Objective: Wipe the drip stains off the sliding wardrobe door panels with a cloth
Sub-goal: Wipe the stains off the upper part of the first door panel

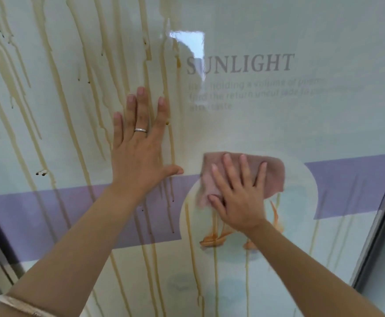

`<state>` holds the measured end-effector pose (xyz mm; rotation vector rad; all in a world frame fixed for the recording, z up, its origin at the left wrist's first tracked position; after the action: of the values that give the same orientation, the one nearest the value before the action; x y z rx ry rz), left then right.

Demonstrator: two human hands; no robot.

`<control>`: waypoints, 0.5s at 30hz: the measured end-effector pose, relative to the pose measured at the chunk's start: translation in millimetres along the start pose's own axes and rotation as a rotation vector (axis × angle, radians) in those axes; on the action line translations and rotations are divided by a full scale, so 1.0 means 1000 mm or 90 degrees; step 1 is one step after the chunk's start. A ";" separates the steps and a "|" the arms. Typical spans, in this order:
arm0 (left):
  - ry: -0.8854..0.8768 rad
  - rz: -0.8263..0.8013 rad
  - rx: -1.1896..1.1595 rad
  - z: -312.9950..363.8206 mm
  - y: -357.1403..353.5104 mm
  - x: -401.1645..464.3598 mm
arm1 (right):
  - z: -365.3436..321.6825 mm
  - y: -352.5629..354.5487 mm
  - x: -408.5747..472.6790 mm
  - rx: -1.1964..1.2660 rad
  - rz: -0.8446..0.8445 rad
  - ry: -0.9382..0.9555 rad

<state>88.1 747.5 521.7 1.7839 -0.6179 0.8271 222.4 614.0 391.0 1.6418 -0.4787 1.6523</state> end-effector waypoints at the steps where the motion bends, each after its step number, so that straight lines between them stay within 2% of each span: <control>1: 0.002 -0.008 -0.003 0.001 0.000 0.000 | 0.020 0.002 -0.001 -0.012 0.002 -0.039; 4: 0.012 -0.011 -0.005 0.002 0.001 -0.001 | 0.065 0.012 0.012 -0.024 0.037 -0.246; 5: 0.012 -0.012 -0.005 0.002 0.001 0.000 | 0.061 0.013 0.017 -0.016 0.040 -0.265; 6: 0.013 -0.013 -0.004 0.003 0.001 0.001 | 0.048 0.012 0.019 -0.010 0.037 -0.240; 9: 0.017 -0.021 -0.009 0.003 0.003 0.000 | 0.006 0.003 0.003 0.012 -0.012 -0.061; 11: 0.014 -0.030 -0.008 0.002 0.004 0.000 | 0.016 0.000 -0.011 -0.008 -0.030 0.010; 12: 0.013 -0.034 -0.009 0.003 0.004 0.001 | 0.030 0.000 -0.016 -0.019 -0.034 0.010; 13: 0.014 -0.033 -0.009 0.003 0.004 0.000 | 0.046 0.001 -0.018 -0.025 -0.033 -0.031; 15: 0.021 -0.023 -0.004 0.001 0.002 0.000 | 0.078 0.006 -0.007 -0.037 -0.012 -0.205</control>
<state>87.1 746.0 522.9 1.7666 -0.5649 0.8281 270.6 552.7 394.2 1.8699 -0.6608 1.3503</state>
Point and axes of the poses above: each hand's wrist, its own x-axis towards the middle knuckle, its own y-axis out of the back of the hand, z = x × y, the point moved 5 cm from there along x, towards the middle knuckle, and after that the axes turned 9 degrees about -y, right-handed, at the moved point
